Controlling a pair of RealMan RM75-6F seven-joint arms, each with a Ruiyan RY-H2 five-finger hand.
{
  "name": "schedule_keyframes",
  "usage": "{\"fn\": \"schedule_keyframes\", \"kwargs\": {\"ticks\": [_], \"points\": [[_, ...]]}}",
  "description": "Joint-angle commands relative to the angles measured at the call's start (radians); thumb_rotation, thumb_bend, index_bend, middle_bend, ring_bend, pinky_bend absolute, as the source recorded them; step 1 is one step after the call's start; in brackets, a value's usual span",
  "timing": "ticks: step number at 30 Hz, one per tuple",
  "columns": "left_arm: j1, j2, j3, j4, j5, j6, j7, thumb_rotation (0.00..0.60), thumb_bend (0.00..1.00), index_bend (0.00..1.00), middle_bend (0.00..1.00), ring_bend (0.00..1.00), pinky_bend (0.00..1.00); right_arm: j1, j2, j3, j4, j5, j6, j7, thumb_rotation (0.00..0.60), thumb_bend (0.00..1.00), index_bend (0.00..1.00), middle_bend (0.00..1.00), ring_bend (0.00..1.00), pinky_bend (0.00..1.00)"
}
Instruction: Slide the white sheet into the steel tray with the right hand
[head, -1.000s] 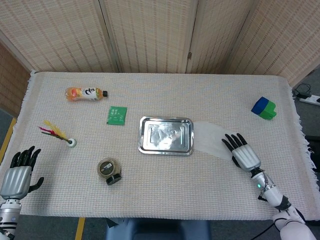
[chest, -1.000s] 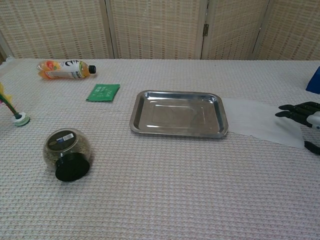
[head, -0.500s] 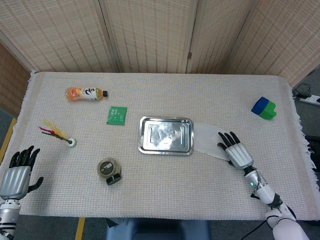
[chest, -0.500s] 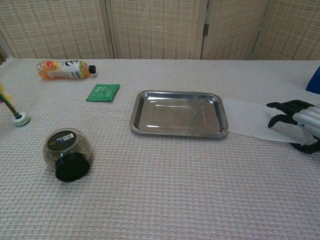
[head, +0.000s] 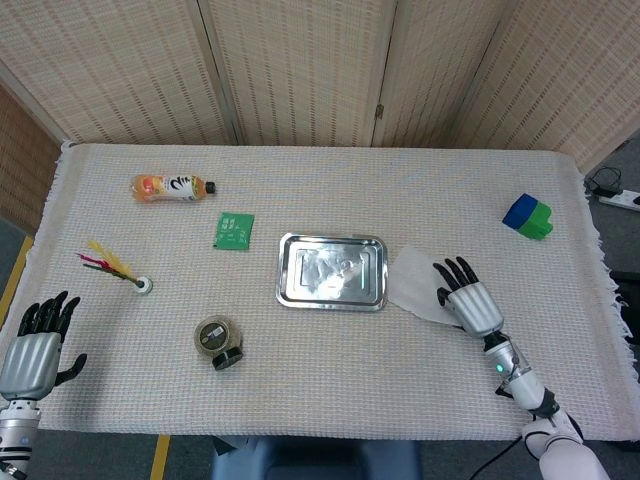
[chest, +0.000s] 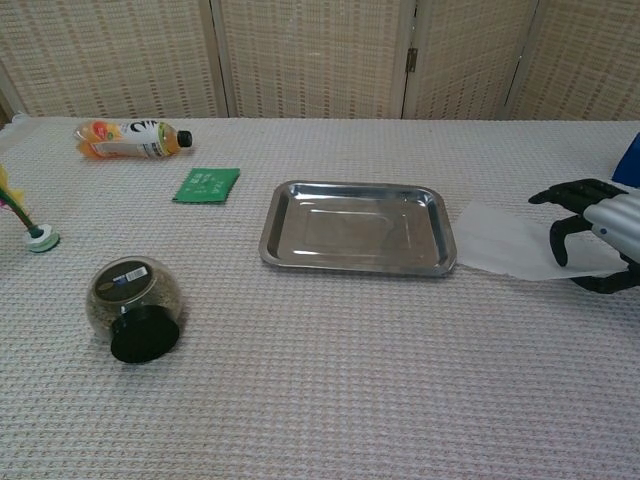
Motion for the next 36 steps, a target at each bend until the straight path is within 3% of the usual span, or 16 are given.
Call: {"fn": "schedule_keyframes", "kwargs": {"ticks": [1,8,21,36], "points": [[0.001,0.000,0.000,-0.001,0.003,0.004,0.001,0.600,0.36,0.00,0.00,0.00,0.00,-0.001,-0.006,0.004,0.008,0.004,0.000,0.007,0.600,0.45,0.65,0.19,0.03,0.00],[0.006,0.002,0.001,-0.005,0.010,0.015,0.001,0.600,0.36,0.00,0.00,0.00,0.00,0.000,-0.014,0.013,0.010,0.012,0.027,0.016,0.600,0.45,0.68,0.22,0.04,0.00],[0.015,0.016,0.006,-0.025,0.041,0.042,-0.017,0.600,0.36,0.00,0.00,0.00,0.00,0.010,-0.014,0.098,-0.017,0.076,0.180,0.032,0.600,0.45,0.71,0.26,0.07,0.00],[0.024,0.031,0.006,-0.041,0.059,0.060,-0.039,0.600,0.36,0.00,0.00,0.00,0.00,0.071,0.024,0.137,-0.130,0.075,0.313,0.034,0.600,0.45,0.71,0.27,0.08,0.00]]}}
